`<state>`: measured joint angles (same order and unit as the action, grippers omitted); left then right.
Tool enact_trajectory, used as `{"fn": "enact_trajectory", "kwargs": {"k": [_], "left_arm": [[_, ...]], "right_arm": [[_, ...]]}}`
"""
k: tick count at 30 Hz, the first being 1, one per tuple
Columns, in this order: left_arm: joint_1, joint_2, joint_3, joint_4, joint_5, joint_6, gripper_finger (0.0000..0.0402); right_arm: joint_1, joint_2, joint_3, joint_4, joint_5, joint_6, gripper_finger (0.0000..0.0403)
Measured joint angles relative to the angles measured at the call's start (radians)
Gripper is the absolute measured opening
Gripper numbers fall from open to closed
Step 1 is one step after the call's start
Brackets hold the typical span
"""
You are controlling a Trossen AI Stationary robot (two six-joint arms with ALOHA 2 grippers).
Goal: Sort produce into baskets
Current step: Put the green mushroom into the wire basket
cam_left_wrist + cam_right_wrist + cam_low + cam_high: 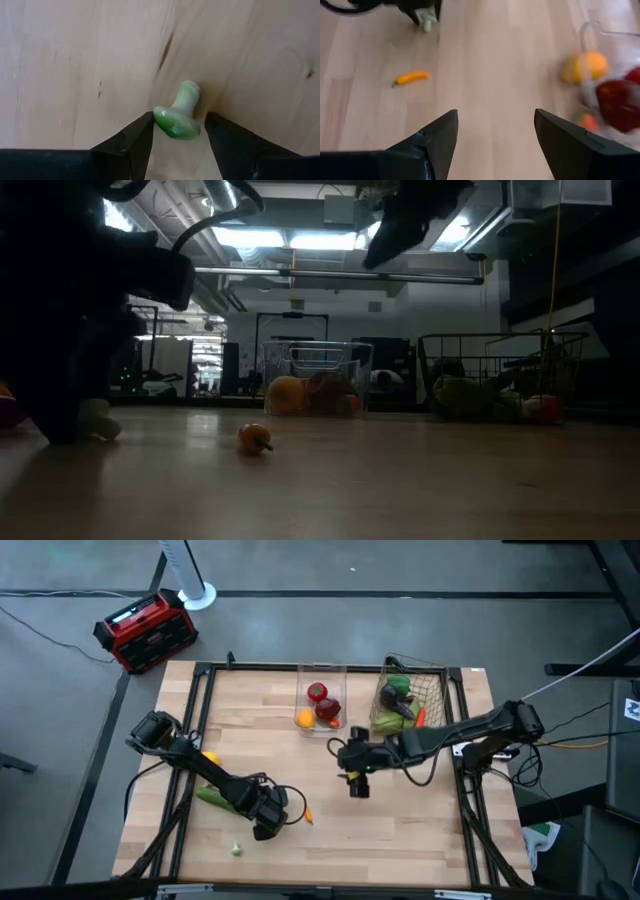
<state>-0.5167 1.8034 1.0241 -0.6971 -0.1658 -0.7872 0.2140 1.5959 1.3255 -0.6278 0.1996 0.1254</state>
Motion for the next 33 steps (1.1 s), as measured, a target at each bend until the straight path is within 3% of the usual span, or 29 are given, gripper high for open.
{"fn": "enact_trajectory", "kwargs": {"k": [6, 12, 19, 24, 33], "left_arm": [[0.0, -0.006, -0.002, 0.003, -0.004, -0.001, 0.0174], [0.0, -0.015, 0.005, 0.001, -0.008, 0.008, 0.0125], [0.035, -0.017, 0.04, 0.001, -0.05, 0.035, 0.0082], [0.089, -0.017, 0.086, 0.003, -0.102, 0.102, 0.0093], [0.192, -0.019, 0.186, 0.049, -0.257, 0.263, 0.0106]], "right_arm": [[0.018, 0.0, -0.178, 0.286, 0.01, 0.007, 0.0259], [0.022, 0.0, -0.295, 0.5, 0.018, 0.001, 0.0259], [0.022, 0.0, -0.335, 0.61, 0.014, 0.022, 0.0259], [0.022, 0.0, -0.336, 0.636, -0.05, 0.027, 0.0259], [0.022, 0.0, -0.336, 0.635, -0.053, 0.027, 0.0259]]}}
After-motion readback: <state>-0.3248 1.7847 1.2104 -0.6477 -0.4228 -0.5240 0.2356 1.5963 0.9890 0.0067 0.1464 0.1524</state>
